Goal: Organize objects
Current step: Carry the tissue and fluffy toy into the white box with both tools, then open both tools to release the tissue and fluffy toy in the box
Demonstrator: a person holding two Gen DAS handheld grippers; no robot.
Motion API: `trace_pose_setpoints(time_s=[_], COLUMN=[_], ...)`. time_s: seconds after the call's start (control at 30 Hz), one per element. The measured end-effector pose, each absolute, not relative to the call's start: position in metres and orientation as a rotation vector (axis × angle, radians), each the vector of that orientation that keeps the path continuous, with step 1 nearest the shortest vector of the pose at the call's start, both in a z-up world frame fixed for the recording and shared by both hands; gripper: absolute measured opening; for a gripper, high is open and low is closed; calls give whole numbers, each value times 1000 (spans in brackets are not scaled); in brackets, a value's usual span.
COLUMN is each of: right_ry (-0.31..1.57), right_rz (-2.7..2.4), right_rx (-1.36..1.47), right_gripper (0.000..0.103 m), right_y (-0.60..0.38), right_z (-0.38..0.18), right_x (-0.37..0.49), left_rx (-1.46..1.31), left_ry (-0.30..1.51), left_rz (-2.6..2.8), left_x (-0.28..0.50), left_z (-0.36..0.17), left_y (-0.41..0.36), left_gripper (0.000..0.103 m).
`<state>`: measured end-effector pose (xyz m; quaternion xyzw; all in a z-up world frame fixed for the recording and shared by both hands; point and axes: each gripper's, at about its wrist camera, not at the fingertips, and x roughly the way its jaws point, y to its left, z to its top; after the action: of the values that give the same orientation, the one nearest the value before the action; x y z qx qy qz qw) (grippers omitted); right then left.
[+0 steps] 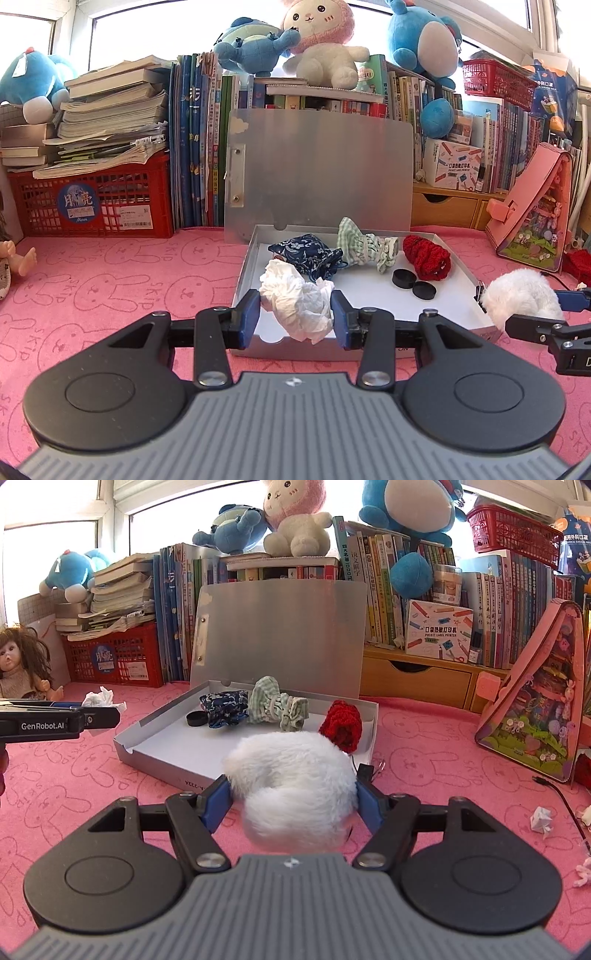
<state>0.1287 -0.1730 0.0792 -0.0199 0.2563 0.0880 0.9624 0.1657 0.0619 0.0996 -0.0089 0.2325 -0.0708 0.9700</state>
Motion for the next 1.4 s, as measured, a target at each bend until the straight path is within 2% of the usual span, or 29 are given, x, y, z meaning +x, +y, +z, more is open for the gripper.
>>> trace_pose_setpoints(time_s=[0.4, 0.77, 1.13, 1.2, 1.27, 1.37, 1.4], right_ry=[543, 632, 712, 720, 717, 704, 700], right_rz=[201, 249, 225, 221, 207, 208, 207], right_rx=[25, 156, 96, 92, 90, 80, 78], right_gripper=[72, 72, 73, 77, 83, 87, 88], right_y=[-171, -174, -157, -156, -156, -158, -158], right_z=[94, 76, 42, 37, 34, 34, 35], right_x=[182, 232, 251, 253, 252, 248, 247], left_rx=[-16, -15, 27, 26, 27, 36, 37], left_ry=[454, 571, 639, 652, 662, 648, 640], left_rz=[-162, -167, -143, -134, -132, -123, -122], left_x=[214, 271, 288, 291, 291, 287, 285], left_z=[109, 73, 44, 39, 35, 35, 36], left_y=[55, 49, 41, 40, 39, 38, 38], left_gripper=[47, 47, 48, 49, 61, 80, 82])
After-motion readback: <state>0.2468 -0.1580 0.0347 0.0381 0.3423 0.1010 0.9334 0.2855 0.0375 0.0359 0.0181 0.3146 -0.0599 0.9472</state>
